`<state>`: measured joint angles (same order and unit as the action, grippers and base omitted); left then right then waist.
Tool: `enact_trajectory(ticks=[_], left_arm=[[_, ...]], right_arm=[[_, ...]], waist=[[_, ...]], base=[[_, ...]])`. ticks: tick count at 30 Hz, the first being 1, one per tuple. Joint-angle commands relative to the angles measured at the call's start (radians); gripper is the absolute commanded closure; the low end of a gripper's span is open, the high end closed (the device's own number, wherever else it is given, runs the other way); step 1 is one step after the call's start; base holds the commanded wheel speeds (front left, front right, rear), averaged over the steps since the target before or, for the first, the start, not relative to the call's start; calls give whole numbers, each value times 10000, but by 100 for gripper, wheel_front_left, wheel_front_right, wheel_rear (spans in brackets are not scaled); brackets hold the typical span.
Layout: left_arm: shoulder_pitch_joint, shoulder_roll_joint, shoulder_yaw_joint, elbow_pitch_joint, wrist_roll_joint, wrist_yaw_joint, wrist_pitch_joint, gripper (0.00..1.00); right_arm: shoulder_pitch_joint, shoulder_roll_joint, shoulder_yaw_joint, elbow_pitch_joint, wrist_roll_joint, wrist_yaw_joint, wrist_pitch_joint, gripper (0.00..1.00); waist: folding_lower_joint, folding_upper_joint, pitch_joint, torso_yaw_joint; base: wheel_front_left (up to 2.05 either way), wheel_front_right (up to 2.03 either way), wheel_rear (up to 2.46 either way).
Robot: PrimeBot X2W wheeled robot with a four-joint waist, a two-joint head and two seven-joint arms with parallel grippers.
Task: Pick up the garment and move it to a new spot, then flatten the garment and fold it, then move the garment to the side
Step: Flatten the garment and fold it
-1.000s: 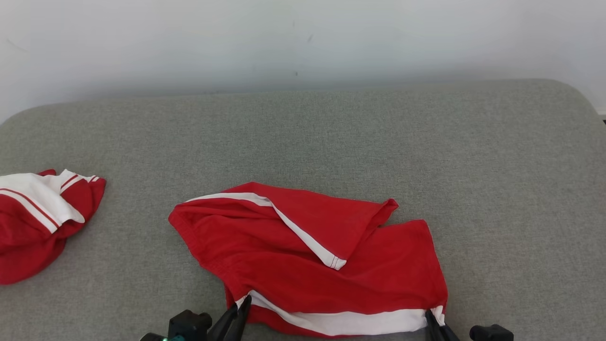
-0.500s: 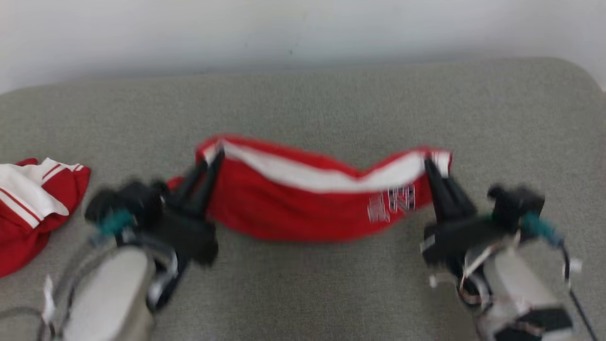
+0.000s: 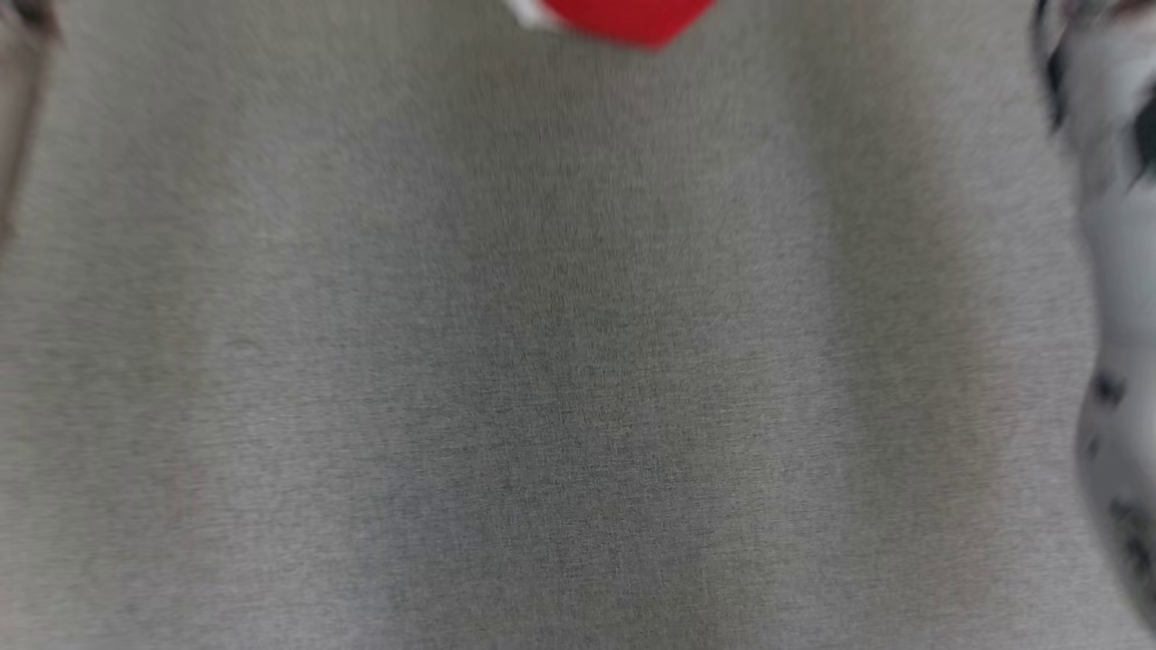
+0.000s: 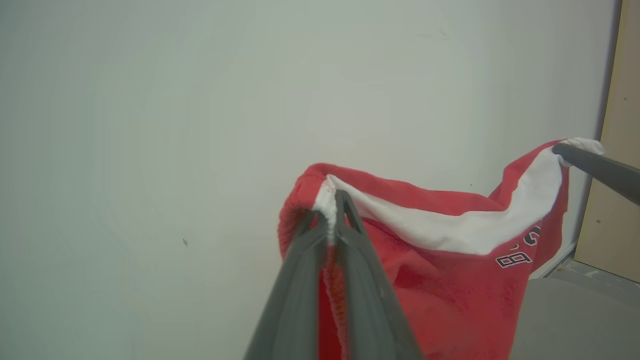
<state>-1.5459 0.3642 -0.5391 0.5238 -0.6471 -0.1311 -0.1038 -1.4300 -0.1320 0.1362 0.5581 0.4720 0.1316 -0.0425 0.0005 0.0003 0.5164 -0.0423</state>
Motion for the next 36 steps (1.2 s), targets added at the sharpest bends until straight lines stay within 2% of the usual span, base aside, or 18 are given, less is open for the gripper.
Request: enact_trajectory(ticks=[1,8,15,22,29,33,36], left_arm=[[-386,72,-159,188,-59,17,51,100],[-2724,281,-876,1662,-640,19,-47,100],[-3693,615,-1806,2491,-1265,22,-362,100],[-4084,730,-2376,2973,-1789,25,-636,100],[-4063,844,-3148,3018,-2317,23,-990,100],[-3265,1024,-3393,2621,-2785,23,-1360,100],[-2261,1382,-3477,1960,-3143,20,-1540,100]], right_arm=[[-463,32,-50,205,-154,-21,69,100],[-3391,-8,-330,2048,-816,-21,69,100],[-4564,-118,-659,3774,-1300,-21,-438,100],[-4932,-62,-709,4660,-1317,-22,-795,100],[-4947,84,-323,5265,-1277,-22,-1016,100],[-4156,264,148,5294,-1037,-22,-1293,100],[-3148,326,672,4955,-581,-22,-1538,100]], waist=[[-5,-3,1519,-125],[-5,-3,1971,-335],[-5,-3,2027,-446],[-5,-3,2163,-470],[-5,-3,2166,-482],[-5,-3,1821,-470],[-5,-3,1382,-475]], base=[[0,0,0],[0,0,0],[0,0,0],[0,0,0],[0,0,0],[0,0,0],[0,0,0]])
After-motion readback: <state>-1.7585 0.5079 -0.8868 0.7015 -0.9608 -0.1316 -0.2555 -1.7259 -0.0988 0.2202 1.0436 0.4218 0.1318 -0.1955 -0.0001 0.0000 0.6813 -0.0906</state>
